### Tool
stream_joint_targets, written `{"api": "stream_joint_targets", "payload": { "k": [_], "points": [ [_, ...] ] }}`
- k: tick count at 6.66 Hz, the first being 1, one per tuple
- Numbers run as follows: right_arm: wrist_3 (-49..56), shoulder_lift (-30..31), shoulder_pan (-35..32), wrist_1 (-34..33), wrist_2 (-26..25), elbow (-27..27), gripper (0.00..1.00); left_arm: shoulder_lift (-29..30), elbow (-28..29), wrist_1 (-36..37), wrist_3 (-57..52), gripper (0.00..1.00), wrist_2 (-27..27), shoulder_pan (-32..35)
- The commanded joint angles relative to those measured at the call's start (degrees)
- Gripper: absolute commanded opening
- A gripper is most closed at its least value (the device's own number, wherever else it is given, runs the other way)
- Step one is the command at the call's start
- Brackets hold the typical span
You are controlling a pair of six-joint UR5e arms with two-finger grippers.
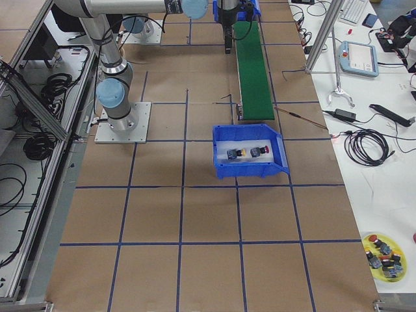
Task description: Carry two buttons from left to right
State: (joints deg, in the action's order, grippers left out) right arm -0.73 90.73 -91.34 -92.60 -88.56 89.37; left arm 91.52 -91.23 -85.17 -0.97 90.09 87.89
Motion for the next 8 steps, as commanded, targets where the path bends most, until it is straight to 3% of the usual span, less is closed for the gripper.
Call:
{"api": "stream_joint_targets", "payload": {
  "k": [1, 3, 8],
  "points": [
    [-3.57, 0.23, -2.00, 0.05, -0.12, 1.24, 1.00, -0.03, 0.00, 0.00, 0.00, 1.00, 0.00, 0.00],
    [-3.57, 1.28, -2.00, -0.73, 0.14, 3.87, 1.00, -0.03, 0.00, 0.00, 0.00, 1.00, 0.00, 0.00],
    [-3.49, 1.90, -1.91, -1.09, 0.06, 3.45, 1.00, -0.03, -0.09, 0.00, 0.00, 1.00, 0.09, 0.00]
  ]
}}
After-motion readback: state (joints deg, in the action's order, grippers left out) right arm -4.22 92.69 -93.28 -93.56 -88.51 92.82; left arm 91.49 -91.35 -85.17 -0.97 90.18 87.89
